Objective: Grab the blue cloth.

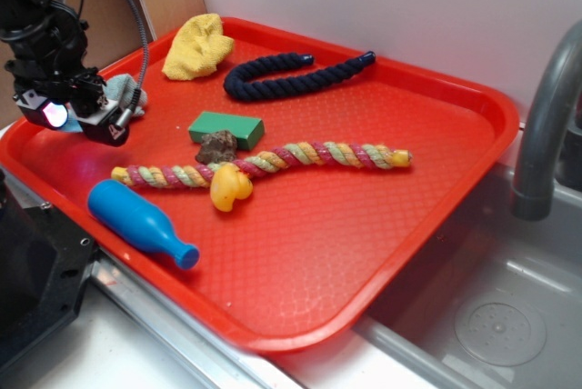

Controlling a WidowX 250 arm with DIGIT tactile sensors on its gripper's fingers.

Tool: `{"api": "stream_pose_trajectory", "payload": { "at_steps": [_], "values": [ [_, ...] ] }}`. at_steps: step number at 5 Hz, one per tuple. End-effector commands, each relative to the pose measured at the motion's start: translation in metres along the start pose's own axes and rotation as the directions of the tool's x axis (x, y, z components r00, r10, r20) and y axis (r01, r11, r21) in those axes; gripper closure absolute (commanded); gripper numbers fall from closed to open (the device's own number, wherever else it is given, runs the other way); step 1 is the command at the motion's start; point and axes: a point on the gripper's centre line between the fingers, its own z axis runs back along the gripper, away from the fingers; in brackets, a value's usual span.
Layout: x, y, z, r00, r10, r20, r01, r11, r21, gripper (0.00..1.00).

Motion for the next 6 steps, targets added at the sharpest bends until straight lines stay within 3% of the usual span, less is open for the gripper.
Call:
{"api": "stream_pose_trajectory", "payload": {
  "at_steps": [1,3,4,5,6],
  "values": [
    [0.001,0.008,0.006,1.000,0.005,0.017,-0.005,1.000,0.012,0.00],
    [0.050,0.001,-0.003,0.998,-0.004,0.065,0.000,0.998,0.058,0.00],
    [0.059,-0.006,-0.008,0.996,-0.061,0.063,0.059,0.998,0.038,0.00],
    [0.061,-0.012,-0.004,0.990,-0.125,0.069,0.121,0.991,0.065,0.00],
    [0.049,-0.011,0.028,0.956,-0.246,0.161,0.232,0.968,0.098,0.00]
  ]
}}
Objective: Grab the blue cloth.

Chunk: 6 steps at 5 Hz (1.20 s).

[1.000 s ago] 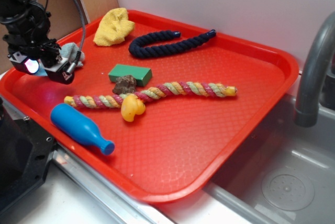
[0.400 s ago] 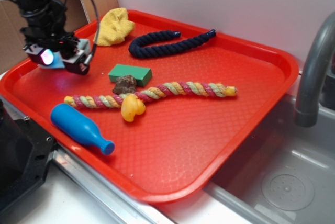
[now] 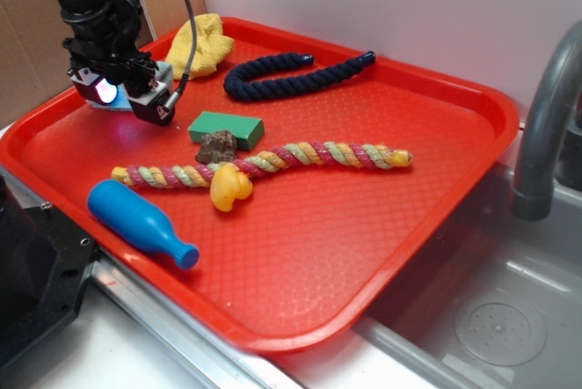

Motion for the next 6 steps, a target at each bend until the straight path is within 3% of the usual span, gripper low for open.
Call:
{"api": "stream_pose_trajectory", "payload": {
  "at_steps": [1,2,3,5,6],
  "values": [
    [-0.006,0.004,0.070,0.973,-0.160,0.168,0.158,0.987,0.022,0.00],
    [0.012,0.012,0.059,0.965,-0.236,0.118,0.238,0.971,-0.008,0.00],
    [0.035,0.004,0.029,0.937,-0.339,0.076,0.342,0.939,-0.028,0.00],
    [0.032,-0.001,0.001,0.918,-0.395,0.035,0.397,0.912,-0.106,0.00],
    [0.022,-0.001,-0.006,0.937,-0.349,-0.010,0.346,0.932,-0.112,1.00]
  ]
}}
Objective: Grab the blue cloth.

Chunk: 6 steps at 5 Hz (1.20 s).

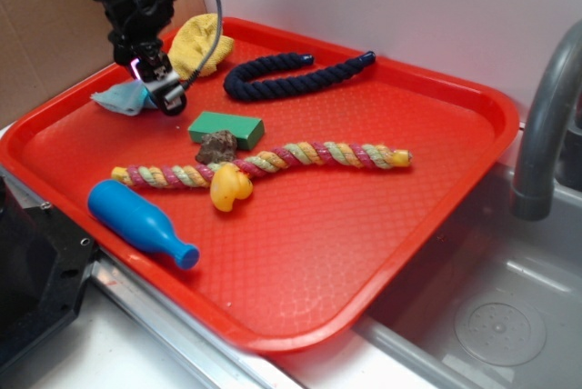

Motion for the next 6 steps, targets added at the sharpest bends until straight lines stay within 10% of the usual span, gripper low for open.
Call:
{"api": "stream_pose_trajectory", "payload": {
  "at_steps": [1,2,4,5,6],
  "values": [
    [-0.012,0.004,0.007,0.996,0.094,0.001,-0.094,0.995,0.024,1.00],
    [-0.022,-0.008,0.035,0.984,0.174,0.032,-0.175,0.984,0.025,1.00],
    [-0.047,-0.056,0.137,0.783,0.616,0.091,-0.622,0.779,0.079,1.00],
    [-0.043,-0.058,0.158,0.744,0.666,0.054,-0.668,0.743,0.044,1.00],
    [-0.037,-0.056,0.167,0.747,0.649,0.143,-0.662,0.746,0.075,1.00]
  ]
}}
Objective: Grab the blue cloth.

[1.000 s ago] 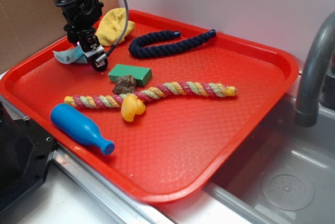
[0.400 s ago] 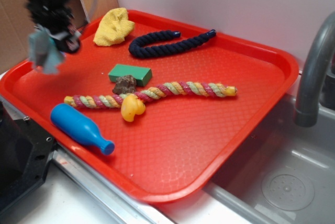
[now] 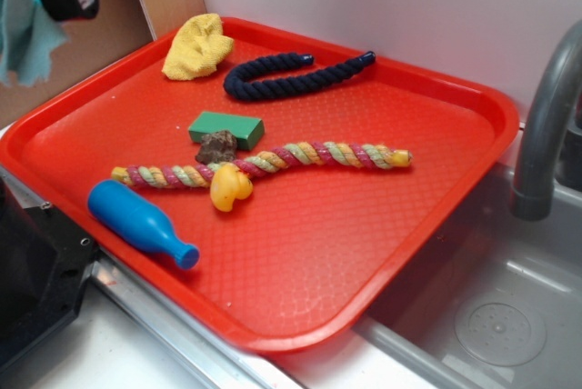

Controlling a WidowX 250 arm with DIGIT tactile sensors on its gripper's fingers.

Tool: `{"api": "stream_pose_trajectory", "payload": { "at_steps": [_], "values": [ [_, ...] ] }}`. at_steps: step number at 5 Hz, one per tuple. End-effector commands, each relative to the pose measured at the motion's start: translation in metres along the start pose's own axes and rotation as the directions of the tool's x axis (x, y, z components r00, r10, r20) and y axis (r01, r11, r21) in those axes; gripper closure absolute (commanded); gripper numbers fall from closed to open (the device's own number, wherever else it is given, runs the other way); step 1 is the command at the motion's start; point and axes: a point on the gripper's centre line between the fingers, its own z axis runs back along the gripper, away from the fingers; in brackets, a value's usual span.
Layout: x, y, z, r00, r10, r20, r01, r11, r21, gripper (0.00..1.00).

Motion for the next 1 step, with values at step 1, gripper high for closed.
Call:
{"api": "stream_pose_trajectory", "payload": {
  "at_steps": [1],
  "values": [
    [0.0190,0.0008,0.0140,0.992,0.008,0.126,-0.018,0.997,0.074,1.00]
  ]
}}
